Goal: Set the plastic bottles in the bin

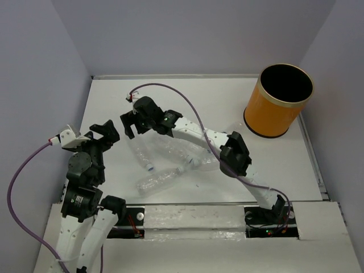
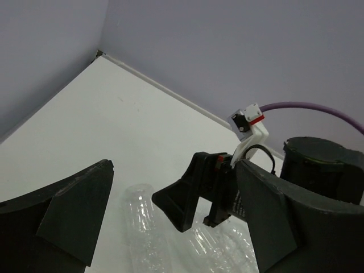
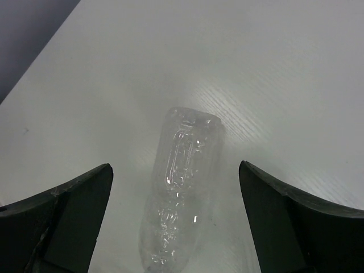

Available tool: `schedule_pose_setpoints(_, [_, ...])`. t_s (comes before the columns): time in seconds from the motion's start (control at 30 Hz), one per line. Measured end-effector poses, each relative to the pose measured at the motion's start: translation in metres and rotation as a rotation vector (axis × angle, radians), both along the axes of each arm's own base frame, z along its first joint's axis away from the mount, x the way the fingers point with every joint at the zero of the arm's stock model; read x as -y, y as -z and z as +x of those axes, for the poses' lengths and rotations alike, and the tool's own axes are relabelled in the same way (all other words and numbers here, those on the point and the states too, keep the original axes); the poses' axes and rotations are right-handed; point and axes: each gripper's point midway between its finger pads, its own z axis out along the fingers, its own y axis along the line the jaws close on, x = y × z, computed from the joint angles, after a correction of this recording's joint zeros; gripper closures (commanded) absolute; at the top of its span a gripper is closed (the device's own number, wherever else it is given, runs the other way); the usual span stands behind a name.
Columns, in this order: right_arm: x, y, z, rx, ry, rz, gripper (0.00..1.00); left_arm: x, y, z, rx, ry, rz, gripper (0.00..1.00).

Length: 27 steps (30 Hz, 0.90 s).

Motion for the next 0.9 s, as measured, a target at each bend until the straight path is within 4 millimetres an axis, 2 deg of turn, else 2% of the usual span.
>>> schedule_pose_setpoints(0.2, [-0.01, 0.049, -0.007, -0.019, -0.008, -0.087, 0.08, -0.009, -0.01, -0.004, 0.018, -0.047, -0.023, 0.01])
schedule_pose_setpoints(0.43, [-0.016, 0.097, -0.015, -0.044, -0.01, -0.163, 0.14, -0.011, -0.009, -0.003, 0.014, -0.055, -0.023, 0.01])
schedule_pose_setpoints(0.53, [-0.021, 0.111, -0.015, -0.042, -0.014, -0.178, 0.23, -0.012, -0.009, -0.003, 0.014, -0.061, -0.023, 0.01])
schedule_pose_setpoints(0.57, [-0.022, 0.115, -0.015, -0.038, -0.014, -0.185, 0.33, -0.012, -0.009, -0.003, 0.014, -0.061, -0.023, 0.01])
schedule_pose_setpoints(0.6, [-0.022, 0.117, -0.015, -0.036, -0.012, -0.186, 0.41, -0.012, -0.009, -0.003, 0.013, -0.06, -0.023, 0.01])
schedule_pose_setpoints(0.7, [-0.023, 0.115, -0.012, -0.021, 0.004, -0.184, 0.54, -0.012, -0.008, -0.003, 0.012, -0.059, -0.023, 0.01])
schedule_pose_setpoints(0.83, [-0.03, 0.105, -0.004, 0.017, 0.027, -0.141, 0.62, -0.012, -0.008, -0.003, 0.012, -0.059, -0.022, 0.01])
schedule_pose_setpoints(0.9, [-0.031, 0.092, 0.001, 0.045, 0.042, -0.117, 0.65, -0.013, -0.008, -0.003, 0.012, -0.063, -0.023, 0.01])
